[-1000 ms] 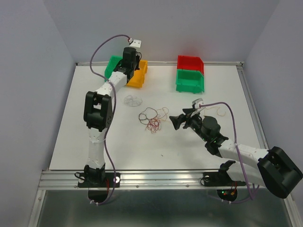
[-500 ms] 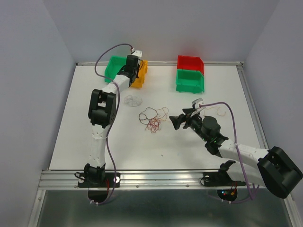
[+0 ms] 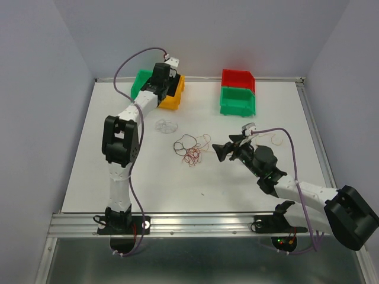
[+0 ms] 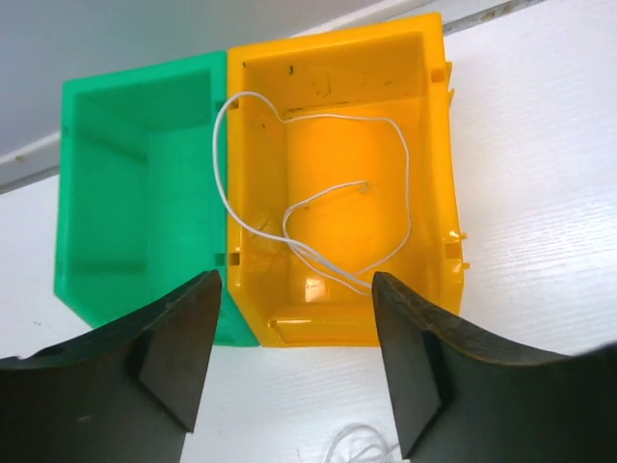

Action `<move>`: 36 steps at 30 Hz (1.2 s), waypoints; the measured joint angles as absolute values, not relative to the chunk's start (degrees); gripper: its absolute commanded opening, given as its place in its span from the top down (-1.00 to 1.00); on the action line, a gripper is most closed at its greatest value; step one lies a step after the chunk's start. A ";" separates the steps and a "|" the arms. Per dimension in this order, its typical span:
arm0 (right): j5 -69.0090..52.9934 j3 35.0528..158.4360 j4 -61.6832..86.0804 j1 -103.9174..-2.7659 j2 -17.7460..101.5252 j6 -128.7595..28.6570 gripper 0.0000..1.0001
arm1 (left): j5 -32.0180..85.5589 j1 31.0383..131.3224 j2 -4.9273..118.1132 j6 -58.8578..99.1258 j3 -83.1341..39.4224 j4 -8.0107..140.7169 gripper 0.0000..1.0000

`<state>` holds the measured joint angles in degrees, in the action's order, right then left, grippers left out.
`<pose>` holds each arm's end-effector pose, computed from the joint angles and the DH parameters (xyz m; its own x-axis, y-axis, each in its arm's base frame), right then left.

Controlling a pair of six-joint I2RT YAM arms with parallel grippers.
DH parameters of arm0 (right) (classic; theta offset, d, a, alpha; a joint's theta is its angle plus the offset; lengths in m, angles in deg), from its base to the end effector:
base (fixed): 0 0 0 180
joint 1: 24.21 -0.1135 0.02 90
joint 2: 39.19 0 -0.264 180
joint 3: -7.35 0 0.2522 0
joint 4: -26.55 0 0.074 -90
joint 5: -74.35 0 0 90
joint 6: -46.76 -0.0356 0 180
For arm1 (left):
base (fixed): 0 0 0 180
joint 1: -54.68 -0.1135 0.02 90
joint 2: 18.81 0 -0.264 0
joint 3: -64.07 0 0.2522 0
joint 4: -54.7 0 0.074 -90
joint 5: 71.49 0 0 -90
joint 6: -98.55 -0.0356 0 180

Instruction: Untangle the cables

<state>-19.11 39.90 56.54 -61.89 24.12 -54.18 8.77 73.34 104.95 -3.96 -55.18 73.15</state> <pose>0.1815 0.1375 0.2189 -0.1172 0.1489 -0.9819 -0.5501 0.8134 0.1890 0.4932 -0.1602 0.2706 -0.3245 0.3349 -0.8846 0.2438 0.9332 0.2639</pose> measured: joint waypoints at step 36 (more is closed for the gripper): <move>-19.73 39.04 56.52 -61.89 20.82 -54.11 -0.91 | 10.56 82.30 90.83 -29.05 -22.92 77.04 -0.58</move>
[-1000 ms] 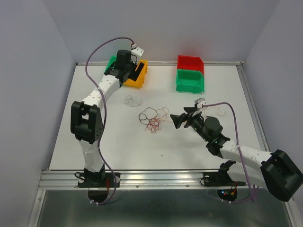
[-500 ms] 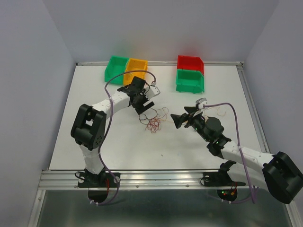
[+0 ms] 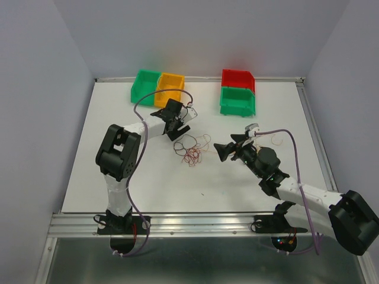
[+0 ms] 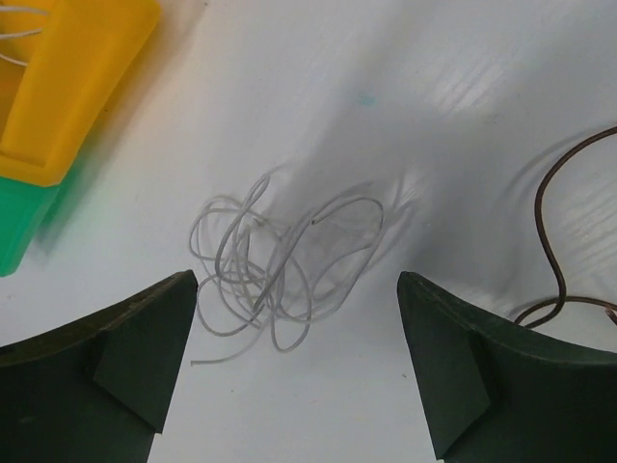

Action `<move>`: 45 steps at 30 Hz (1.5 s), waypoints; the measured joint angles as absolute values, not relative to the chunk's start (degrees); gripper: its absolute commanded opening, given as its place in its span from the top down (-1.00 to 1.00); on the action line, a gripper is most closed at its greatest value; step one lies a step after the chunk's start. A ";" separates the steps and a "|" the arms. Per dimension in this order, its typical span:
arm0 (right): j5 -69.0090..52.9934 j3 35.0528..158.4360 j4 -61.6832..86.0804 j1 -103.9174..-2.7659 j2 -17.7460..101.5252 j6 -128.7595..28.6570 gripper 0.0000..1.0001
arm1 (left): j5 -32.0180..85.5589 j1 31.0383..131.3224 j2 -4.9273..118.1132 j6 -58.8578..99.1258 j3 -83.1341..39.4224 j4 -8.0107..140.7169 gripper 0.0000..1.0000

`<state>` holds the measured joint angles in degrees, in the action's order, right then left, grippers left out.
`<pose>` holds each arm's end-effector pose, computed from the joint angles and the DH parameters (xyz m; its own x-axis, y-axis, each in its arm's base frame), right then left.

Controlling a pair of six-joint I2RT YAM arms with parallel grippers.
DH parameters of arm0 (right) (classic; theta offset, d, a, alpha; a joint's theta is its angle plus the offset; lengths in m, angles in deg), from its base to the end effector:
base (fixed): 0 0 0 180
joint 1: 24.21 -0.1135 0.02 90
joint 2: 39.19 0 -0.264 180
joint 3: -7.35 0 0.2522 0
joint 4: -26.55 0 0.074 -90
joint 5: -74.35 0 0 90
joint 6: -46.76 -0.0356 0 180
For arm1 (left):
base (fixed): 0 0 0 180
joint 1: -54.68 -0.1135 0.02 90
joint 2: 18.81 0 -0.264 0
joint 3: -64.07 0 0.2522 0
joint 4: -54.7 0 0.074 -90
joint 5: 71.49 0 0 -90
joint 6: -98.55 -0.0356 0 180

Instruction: Untangle the cables

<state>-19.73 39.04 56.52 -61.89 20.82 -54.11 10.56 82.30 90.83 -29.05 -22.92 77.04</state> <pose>0.1753 0.1322 0.2257 -0.0820 0.1744 -0.9813 -0.5478 0.8146 0.1905 0.3733 -0.1898 0.1878 -0.2690 0.8228 -0.5007 0.6773 0.5312 0.5090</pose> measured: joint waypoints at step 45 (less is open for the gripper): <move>-20.40 38.96 56.52 -61.89 22.70 -53.96 -0.91 | 18.02 71.46 112.58 -1.49 -57.91 67.42 1.00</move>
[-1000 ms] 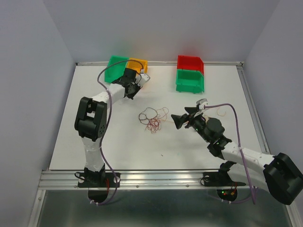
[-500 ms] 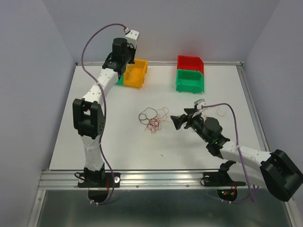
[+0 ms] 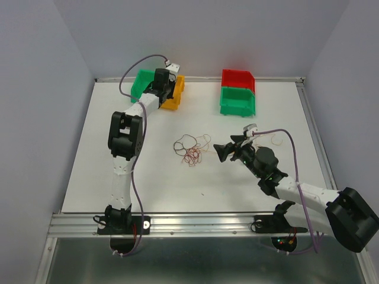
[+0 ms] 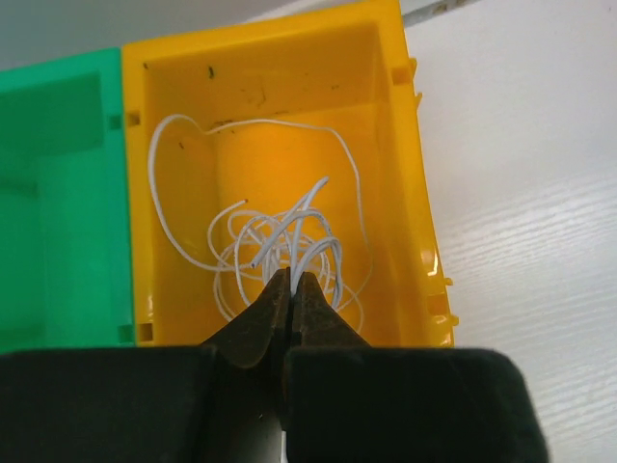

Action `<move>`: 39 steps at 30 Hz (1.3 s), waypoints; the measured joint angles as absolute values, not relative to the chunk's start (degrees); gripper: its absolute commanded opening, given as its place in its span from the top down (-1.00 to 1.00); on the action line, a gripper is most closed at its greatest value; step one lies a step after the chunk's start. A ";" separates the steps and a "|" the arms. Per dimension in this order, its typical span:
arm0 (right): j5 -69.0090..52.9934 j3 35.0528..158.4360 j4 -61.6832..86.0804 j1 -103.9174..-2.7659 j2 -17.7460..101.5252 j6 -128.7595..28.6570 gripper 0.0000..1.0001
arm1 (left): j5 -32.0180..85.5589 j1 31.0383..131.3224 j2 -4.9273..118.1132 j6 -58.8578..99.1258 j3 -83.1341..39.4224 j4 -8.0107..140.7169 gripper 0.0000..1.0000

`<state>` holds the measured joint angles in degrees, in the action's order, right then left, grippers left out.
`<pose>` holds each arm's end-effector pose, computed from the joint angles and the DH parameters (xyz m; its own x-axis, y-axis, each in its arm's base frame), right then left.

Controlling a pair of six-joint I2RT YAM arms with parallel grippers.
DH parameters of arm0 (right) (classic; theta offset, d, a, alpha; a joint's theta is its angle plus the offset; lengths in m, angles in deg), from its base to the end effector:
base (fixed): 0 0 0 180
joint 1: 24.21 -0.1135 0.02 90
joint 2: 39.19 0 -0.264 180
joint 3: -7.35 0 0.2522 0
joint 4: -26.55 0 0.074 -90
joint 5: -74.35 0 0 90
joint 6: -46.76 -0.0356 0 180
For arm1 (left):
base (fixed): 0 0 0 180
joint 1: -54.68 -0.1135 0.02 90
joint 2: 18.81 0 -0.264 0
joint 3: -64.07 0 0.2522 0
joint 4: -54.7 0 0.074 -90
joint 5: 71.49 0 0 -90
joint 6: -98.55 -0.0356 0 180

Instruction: Untangle the cables

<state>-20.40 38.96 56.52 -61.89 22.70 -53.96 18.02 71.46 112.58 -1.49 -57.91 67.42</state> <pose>0.1782 0.1339 0.2186 -0.1053 0.1529 -0.9826 -0.5333 0.8253 0.1856 0.5218 -0.1570 0.2290 -0.3061 0.2744 -0.9116 0.3397 0.9260 0.1647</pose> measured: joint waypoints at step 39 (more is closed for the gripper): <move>-22.06 49.82 31.23 -61.89 32.97 -59.90 -0.54 | 26.54 85.90 86.81 -21.23 -15.20 71.72 -0.64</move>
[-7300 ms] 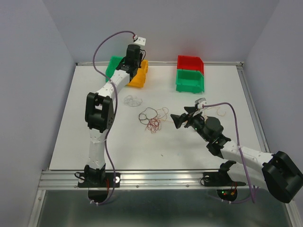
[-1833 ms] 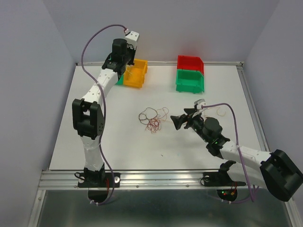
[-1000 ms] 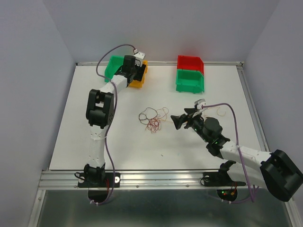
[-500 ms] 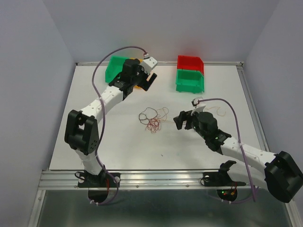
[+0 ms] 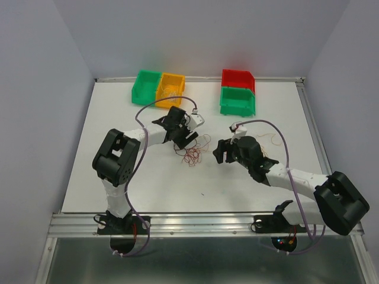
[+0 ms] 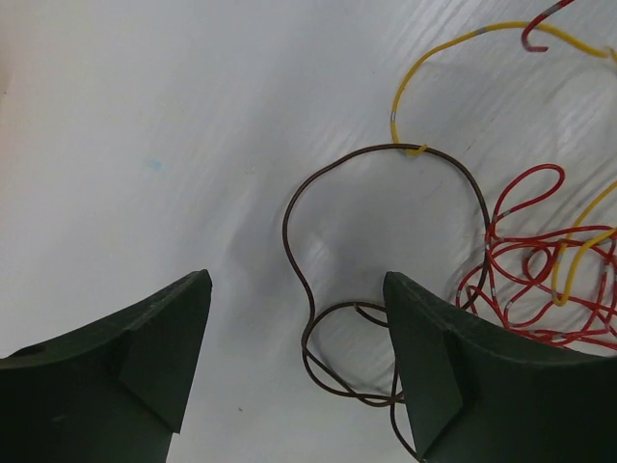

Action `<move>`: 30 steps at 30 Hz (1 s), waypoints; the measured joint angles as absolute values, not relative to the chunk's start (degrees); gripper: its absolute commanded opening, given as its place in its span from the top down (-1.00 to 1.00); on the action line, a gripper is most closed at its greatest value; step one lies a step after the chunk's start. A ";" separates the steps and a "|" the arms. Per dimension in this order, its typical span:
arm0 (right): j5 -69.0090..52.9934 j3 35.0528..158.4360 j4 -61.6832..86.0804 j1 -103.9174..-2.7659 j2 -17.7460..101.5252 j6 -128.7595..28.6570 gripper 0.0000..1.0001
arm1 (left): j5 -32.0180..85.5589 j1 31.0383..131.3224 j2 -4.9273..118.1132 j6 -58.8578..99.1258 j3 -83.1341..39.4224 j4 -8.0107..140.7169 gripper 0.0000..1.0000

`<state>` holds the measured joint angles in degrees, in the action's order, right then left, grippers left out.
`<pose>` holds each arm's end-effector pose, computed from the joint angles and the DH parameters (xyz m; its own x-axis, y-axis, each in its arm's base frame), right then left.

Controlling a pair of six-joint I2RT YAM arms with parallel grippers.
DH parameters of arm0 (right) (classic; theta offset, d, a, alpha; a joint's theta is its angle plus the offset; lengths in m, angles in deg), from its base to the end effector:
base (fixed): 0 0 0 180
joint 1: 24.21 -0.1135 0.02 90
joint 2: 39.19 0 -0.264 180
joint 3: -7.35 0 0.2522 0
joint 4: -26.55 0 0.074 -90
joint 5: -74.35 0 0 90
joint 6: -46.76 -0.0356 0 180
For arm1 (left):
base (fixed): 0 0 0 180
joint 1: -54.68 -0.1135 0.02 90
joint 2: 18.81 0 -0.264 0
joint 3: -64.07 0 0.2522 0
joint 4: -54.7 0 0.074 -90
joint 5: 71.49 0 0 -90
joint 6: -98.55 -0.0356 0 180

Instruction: Untangle the cables

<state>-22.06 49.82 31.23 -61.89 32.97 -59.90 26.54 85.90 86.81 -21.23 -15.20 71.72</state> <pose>0.2061 0.1541 0.1936 -0.4717 -0.0044 -0.8817 -0.4093 0.8868 0.2146 0.3365 -0.2098 0.1808 -0.2117 0.7034 -0.6786 0.8125 0.5125 0.2778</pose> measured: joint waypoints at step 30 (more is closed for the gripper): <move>-23.57 50.10 34.75 -61.89 28.12 -59.53 -0.54 | 26.80 76.92 65.87 -20.05 -17.85 77.52 1.00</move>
<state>-23.57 50.10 34.75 -61.89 28.12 -59.53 26.80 76.92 65.87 -20.05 -17.85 77.52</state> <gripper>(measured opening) 0.770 0.034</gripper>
